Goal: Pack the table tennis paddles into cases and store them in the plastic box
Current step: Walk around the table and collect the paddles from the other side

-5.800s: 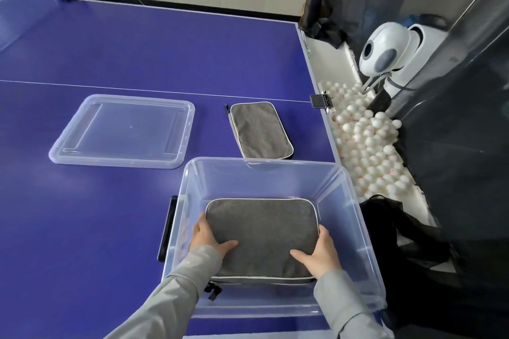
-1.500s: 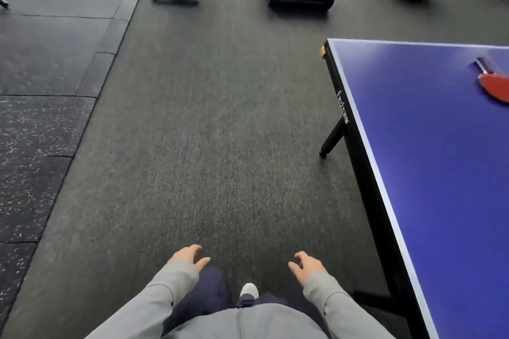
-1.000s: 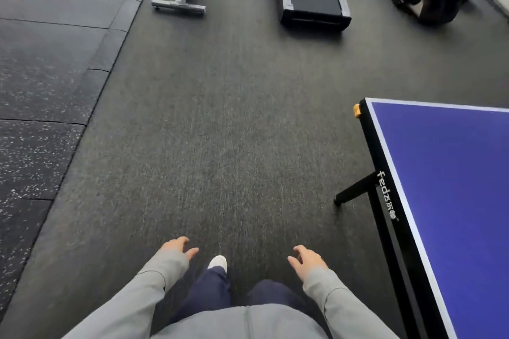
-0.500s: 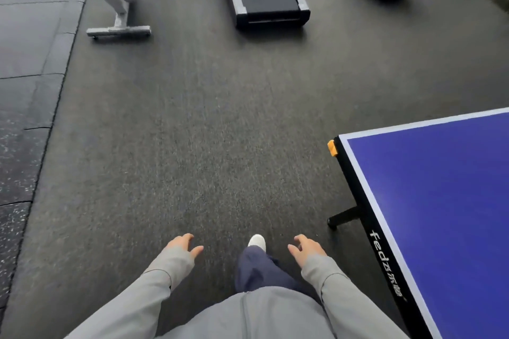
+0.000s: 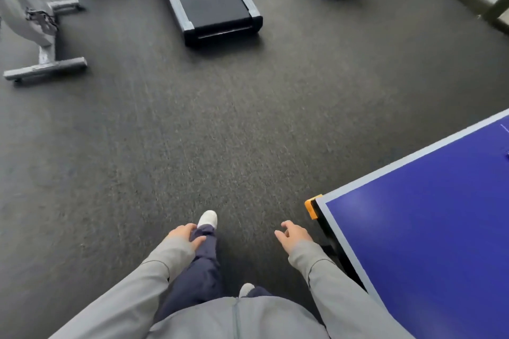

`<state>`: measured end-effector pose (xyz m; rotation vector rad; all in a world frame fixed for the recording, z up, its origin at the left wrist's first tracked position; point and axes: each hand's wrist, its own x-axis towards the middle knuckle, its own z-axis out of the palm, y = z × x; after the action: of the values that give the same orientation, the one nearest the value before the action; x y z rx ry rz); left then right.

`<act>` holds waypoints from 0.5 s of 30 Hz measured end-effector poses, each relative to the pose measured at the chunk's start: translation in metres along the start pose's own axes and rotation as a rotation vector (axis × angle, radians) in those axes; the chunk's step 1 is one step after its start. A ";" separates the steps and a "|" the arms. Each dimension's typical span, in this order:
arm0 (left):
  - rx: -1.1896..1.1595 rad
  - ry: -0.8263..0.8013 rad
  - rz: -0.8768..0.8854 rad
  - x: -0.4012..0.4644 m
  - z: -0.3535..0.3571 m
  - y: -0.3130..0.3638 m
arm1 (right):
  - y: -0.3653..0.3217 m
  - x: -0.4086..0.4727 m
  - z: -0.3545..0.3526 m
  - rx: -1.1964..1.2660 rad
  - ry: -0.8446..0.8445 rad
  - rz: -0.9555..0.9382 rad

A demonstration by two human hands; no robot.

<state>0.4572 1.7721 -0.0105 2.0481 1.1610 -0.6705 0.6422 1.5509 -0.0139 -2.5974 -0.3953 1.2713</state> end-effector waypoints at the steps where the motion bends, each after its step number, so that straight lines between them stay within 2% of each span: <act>1: 0.007 -0.010 0.008 0.016 -0.011 0.006 | -0.008 0.012 -0.005 0.004 0.003 0.014; 10: 0.153 -0.020 0.167 0.166 -0.161 0.073 | -0.107 0.104 -0.072 0.080 0.104 0.151; 15: 0.214 -0.064 0.226 0.219 -0.206 0.116 | -0.131 0.129 -0.103 0.173 0.133 0.239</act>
<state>0.6825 2.0017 0.0006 2.2754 0.8343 -0.7686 0.7817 1.7090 -0.0061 -2.6187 0.0491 1.1345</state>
